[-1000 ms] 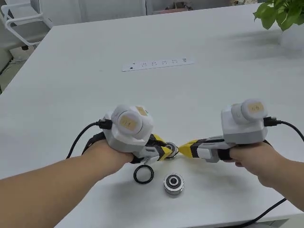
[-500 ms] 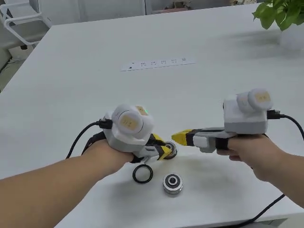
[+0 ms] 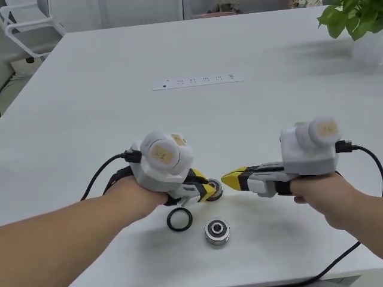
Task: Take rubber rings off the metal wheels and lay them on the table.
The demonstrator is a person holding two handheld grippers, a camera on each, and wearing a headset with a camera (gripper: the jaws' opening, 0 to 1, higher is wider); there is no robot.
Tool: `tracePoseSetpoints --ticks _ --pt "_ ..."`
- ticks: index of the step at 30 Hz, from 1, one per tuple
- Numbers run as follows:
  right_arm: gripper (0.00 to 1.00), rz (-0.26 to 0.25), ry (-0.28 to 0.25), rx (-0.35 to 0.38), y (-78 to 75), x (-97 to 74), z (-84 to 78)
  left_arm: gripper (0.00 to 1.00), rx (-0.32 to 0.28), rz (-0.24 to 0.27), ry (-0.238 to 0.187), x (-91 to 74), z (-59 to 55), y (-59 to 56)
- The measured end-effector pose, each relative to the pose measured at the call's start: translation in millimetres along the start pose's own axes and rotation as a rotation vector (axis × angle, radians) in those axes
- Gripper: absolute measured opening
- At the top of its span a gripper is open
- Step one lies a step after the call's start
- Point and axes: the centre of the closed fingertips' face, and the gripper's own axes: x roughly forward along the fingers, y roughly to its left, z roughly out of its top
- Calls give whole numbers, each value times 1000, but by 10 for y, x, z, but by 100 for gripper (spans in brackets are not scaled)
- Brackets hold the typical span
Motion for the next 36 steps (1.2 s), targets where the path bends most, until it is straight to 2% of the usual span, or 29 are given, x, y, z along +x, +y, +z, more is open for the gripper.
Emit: tracePoseSetpoints --ticks 4,15,21,36 --pt "5 3 8 -21 -25 10 -20 12 0 -2 0 -1 0 -1" --pt "14 14 76 -98 -27 30 -208 12 -4 -1 -4 -4 2 1" --pt "17 14 86 -122 1 60 -232 12 -5 -1 -5 -6 1 2" --pt "19 15 113 -207 -73 148 -261 12 -8 1 -5 -8 -5 4"
